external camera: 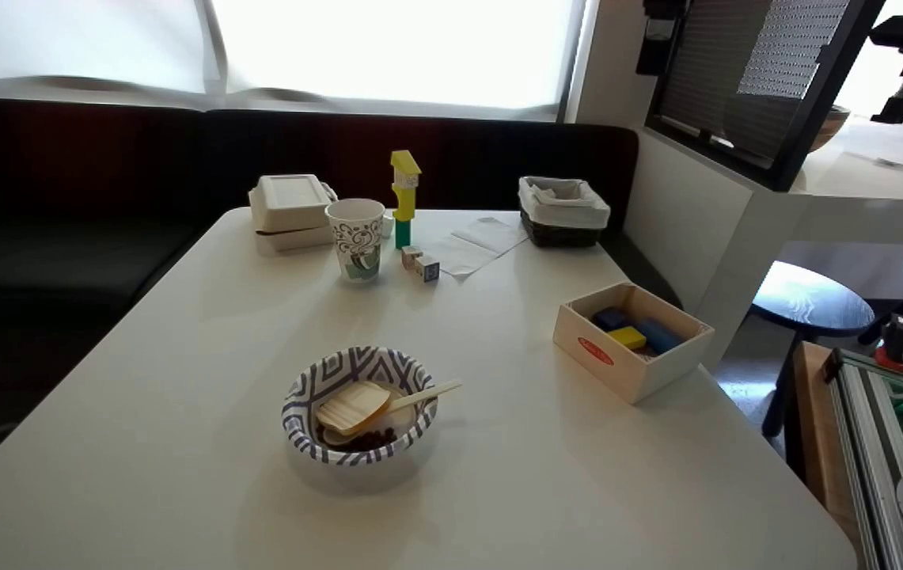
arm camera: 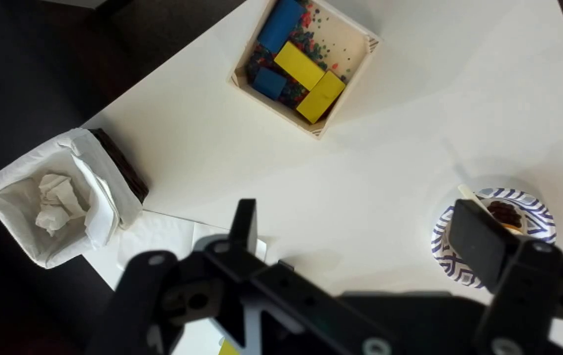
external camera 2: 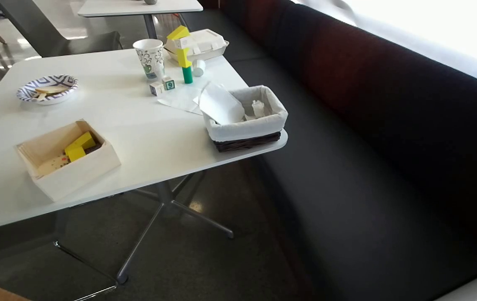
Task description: Put the cloth in the basket
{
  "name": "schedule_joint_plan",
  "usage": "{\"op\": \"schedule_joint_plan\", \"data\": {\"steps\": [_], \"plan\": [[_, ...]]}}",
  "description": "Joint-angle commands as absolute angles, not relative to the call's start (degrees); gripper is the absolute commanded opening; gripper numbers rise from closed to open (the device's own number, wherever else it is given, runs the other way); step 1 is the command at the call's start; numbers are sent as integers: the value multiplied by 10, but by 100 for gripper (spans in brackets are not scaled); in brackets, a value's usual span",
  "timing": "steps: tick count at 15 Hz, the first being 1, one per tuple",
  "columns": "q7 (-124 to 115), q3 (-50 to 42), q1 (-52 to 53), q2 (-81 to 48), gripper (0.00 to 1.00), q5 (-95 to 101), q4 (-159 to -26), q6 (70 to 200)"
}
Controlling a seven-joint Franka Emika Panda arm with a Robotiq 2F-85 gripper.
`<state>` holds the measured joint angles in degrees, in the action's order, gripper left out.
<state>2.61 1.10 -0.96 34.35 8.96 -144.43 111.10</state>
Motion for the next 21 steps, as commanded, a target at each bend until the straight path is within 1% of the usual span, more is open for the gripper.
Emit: {"op": "schedule_joint_plan", "data": {"steps": [1, 7, 9, 16, 21], "plan": [[25, 8, -6, 343, 100, 91, -1443, 1109], [25, 8, -6, 343, 100, 91, -1443, 1109], [31, 4, -9, 312, 100, 101, -1435, 1145], [187, -65, -21, 137, 100, 130, -1363, 1272], [211, -96, -34, 6, 100, 43, -1295, 1378]]}}
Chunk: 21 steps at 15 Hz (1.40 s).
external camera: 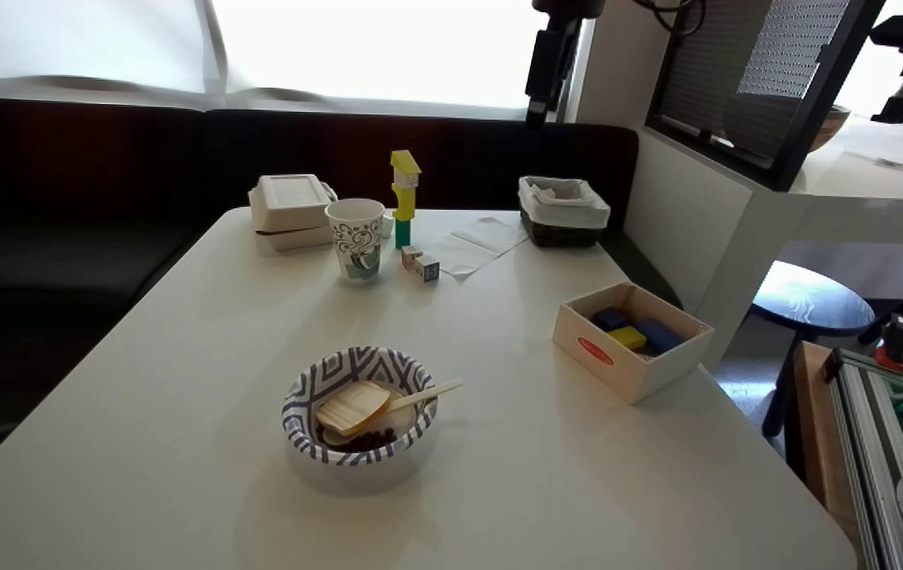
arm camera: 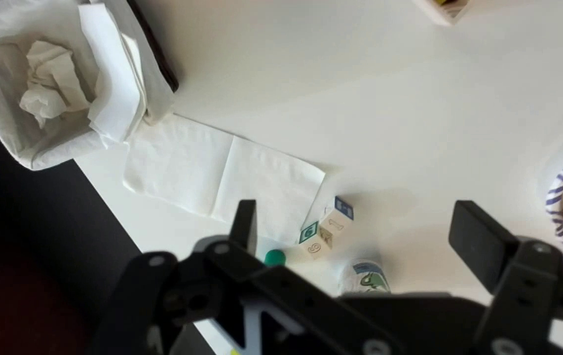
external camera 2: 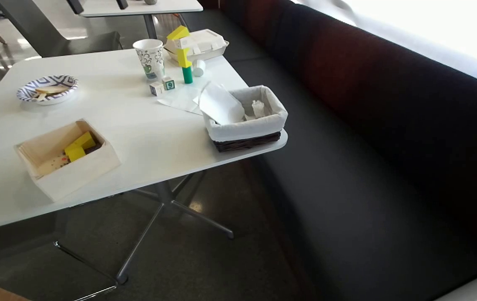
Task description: Put the cloth in the basket
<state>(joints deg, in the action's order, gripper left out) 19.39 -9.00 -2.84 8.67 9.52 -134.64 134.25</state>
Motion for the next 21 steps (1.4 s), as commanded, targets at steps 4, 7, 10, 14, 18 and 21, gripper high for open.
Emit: {"op": "schedule_joint_plan", "data": {"steps": [4, 7, 10, 14, 18, 21], "plan": [[190, -88, -55, -81, 100, -14, -1255, 1435], [182, -79, -67, -76, 100, -21, -1265, 1440], [177, -76, -78, -112, 100, -47, -1241, 1445], [173, -74, -78, -115, 100, -50, -1234, 1445], [164, -76, -84, -181, 100, -38, -1210, 1545], [167, -70, -98, -235, 100, -38, -1182, 1582]]}}
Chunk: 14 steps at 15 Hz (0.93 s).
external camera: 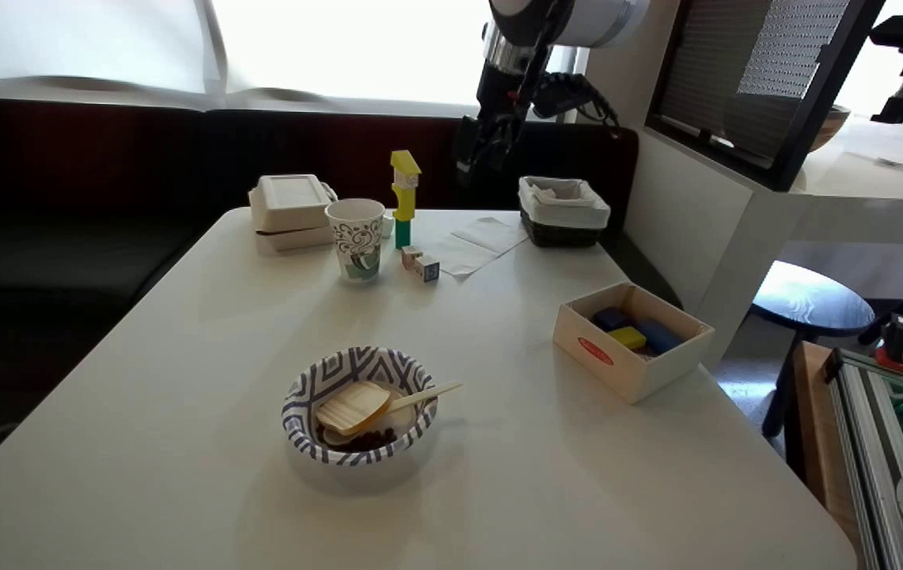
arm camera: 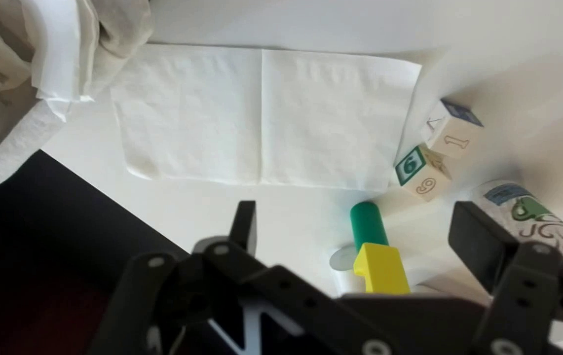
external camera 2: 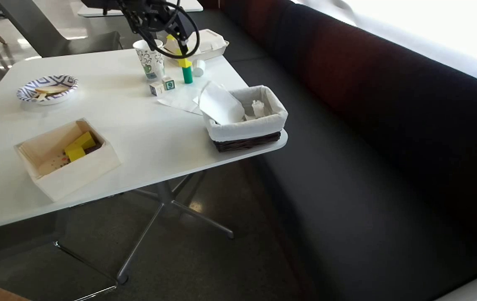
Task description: Put the cloth in the basket
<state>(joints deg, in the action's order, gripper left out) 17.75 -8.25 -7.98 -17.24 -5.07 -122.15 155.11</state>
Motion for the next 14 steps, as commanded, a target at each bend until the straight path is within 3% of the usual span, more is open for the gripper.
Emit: {"op": "schedule_joint_plan", "data": {"steps": [1, 14], "plan": [[162, -72, -100, -252, 100, -31, -1173, 1592], [152, -69, -126, -398, 100, 8, -1048, 1552]]}}
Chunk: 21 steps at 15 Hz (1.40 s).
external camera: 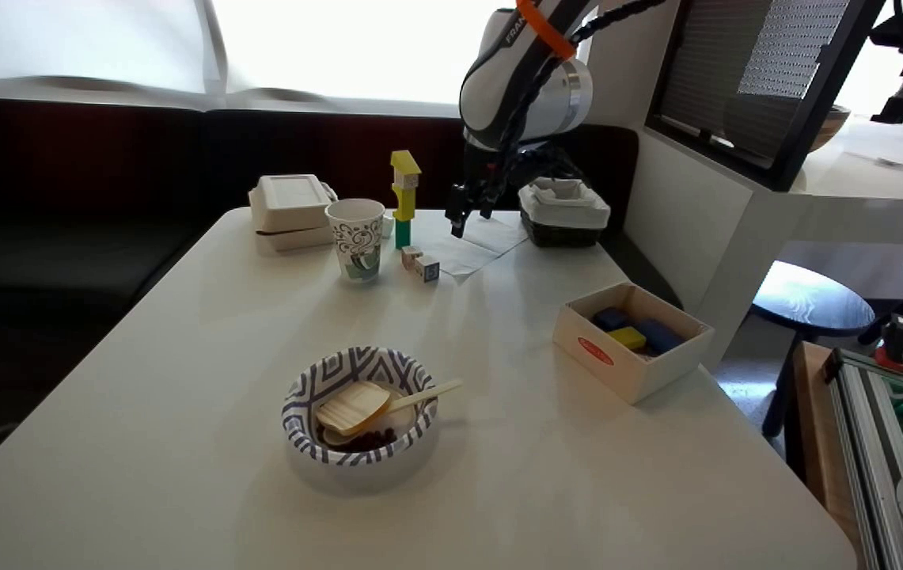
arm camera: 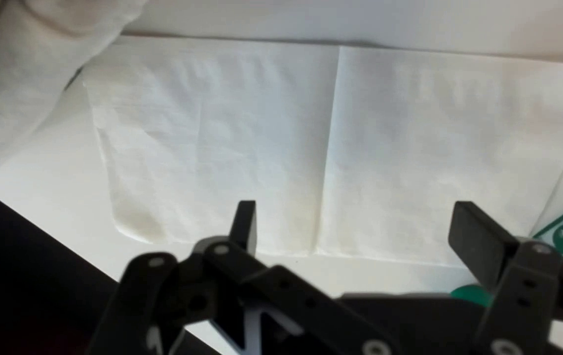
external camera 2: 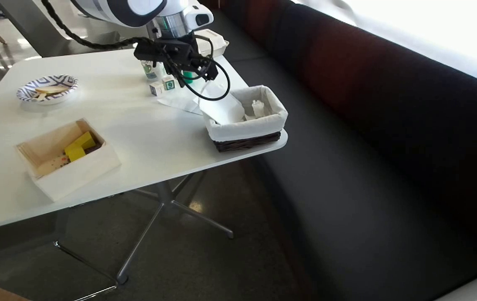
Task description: Put the cloth in the basket
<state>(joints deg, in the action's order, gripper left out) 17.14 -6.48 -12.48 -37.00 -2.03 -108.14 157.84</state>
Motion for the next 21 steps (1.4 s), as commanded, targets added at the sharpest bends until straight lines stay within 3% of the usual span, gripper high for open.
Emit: {"op": "schedule_joint_plan", "data": {"steps": [1, 13, 15, 21], "plan": [[150, -70, -125, -404, 100, 15, -1042, 1544], [150, -61, -138, -443, 100, 25, -991, 1472], [149, -63, -137, -446, 72, 27, -985, 1462], [151, -62, -139, -448, 27, 26, -971, 1438]]}}
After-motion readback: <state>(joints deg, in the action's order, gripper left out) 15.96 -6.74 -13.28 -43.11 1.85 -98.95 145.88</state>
